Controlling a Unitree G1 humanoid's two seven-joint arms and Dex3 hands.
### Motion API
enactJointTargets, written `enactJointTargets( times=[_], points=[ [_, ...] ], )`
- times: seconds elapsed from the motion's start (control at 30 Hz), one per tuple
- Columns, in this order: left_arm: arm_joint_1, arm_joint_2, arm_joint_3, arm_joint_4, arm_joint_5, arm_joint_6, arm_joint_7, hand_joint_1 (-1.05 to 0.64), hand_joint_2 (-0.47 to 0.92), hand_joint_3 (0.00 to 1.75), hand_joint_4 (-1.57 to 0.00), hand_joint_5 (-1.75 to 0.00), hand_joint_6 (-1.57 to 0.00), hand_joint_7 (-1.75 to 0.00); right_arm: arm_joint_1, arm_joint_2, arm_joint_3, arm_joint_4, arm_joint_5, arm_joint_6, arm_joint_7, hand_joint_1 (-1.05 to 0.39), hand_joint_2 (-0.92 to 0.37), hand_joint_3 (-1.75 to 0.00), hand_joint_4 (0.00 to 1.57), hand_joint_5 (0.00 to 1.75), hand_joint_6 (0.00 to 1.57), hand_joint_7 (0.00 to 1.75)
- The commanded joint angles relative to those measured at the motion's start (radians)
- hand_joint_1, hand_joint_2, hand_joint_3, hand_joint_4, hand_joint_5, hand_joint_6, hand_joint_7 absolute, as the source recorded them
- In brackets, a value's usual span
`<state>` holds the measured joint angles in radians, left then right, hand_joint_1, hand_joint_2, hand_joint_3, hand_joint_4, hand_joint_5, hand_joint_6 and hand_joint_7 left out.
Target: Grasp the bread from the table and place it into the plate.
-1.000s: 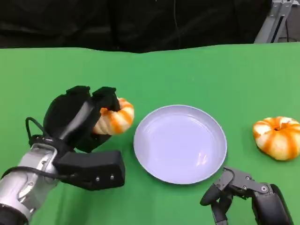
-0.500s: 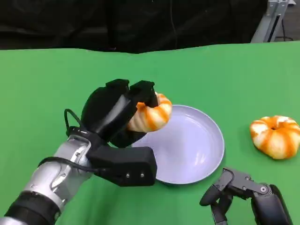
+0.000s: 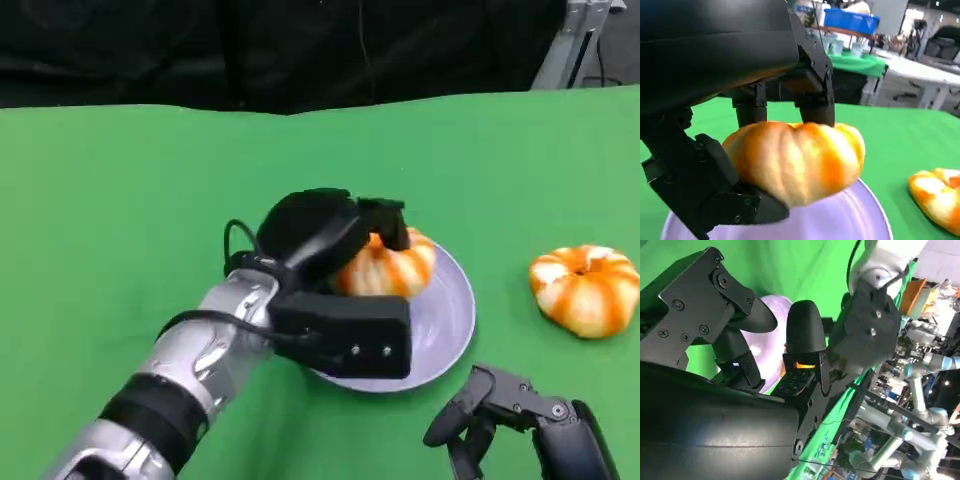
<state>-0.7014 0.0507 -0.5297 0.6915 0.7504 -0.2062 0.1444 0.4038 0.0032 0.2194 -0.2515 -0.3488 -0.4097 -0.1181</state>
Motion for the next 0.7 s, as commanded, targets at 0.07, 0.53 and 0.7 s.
enactJointTargets(
  times=[0.07,0.53,0.7],
  points=[
    [-0.018,0.016,-0.017,-0.014,0.008,0.04,-0.046,-0.27,0.92,0.1,-0.62,-0.89,-0.71,-0.12,0.007,0.0,0.003,-0.01,0.005,-0.001,-0.01,-0.01,-0.28,-1.37,0.84,1.67,0.86,1.26],
    [0.009,0.088,-0.047,-0.142,0.007,0.13,-0.279,-0.94,0.92,0.41,0.0,0.0,-0.02,-0.01,-0.002,-0.004,-0.005,-0.003,0.013,-0.001,-0.009,-0.03,-0.28,-1.37,0.84,1.65,0.86,1.25],
    [0.049,0.135,-0.013,-0.242,-0.043,0.117,-0.336,-0.94,0.92,0.41,0.0,0.0,-0.04,-0.02,-0.009,-0.006,-0.008,0.005,0.019,-0.006,-0.007,-0.03,-0.28,-1.37,0.84,1.64,0.86,1.26]
  ],
)
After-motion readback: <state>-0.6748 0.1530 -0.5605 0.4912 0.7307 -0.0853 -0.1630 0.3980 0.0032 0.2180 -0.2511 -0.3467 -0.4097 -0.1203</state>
